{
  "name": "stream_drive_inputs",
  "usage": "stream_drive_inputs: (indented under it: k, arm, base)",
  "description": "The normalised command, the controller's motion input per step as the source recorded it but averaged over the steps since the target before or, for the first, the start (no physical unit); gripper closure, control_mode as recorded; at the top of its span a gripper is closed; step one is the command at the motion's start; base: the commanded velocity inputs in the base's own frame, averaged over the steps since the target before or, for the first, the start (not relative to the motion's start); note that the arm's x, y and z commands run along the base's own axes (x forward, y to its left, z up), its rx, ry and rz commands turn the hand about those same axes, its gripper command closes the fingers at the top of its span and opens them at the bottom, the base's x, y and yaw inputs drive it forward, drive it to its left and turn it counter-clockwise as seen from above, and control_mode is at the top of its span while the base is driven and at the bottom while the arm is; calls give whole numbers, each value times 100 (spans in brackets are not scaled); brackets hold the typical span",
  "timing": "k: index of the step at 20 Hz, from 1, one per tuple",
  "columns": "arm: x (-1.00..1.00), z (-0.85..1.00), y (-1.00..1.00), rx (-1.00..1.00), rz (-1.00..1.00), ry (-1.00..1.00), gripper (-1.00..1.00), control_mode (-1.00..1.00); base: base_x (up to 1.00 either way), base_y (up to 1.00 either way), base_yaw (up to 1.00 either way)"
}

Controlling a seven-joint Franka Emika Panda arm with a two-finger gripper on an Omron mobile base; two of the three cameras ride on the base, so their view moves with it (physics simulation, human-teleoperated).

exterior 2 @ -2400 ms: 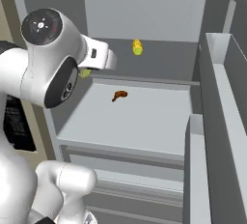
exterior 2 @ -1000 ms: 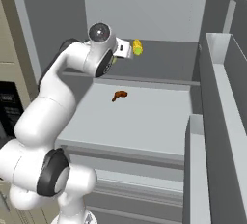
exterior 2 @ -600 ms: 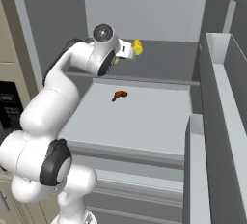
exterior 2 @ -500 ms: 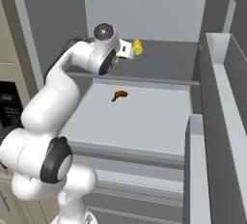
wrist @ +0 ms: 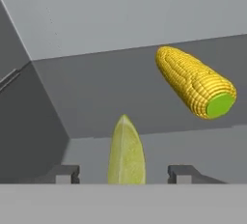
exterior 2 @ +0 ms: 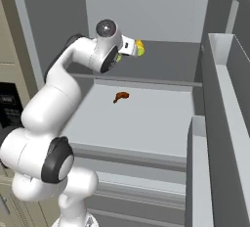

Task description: Transport the chicken drumstick and lemon wedge to the fridge. Place the chicken drumstick on the rack containing meat and place the lemon wedge on the rack containing the vegetable, ensuring meats and vegetables are on different racks.

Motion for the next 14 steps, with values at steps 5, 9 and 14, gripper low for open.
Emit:
stream_drive_inputs:
  k: [5,9,14]
  arm:
    - [-36,7,0,0,0,-13,-100,-100]
    - [-89,29,0,0,0,4,-100,-100]
    - [-92,47,0,-3,0,6,-100,-100]
  base:
    - [0,0,0]
    - [0,0,0]
    - [0,0,0]
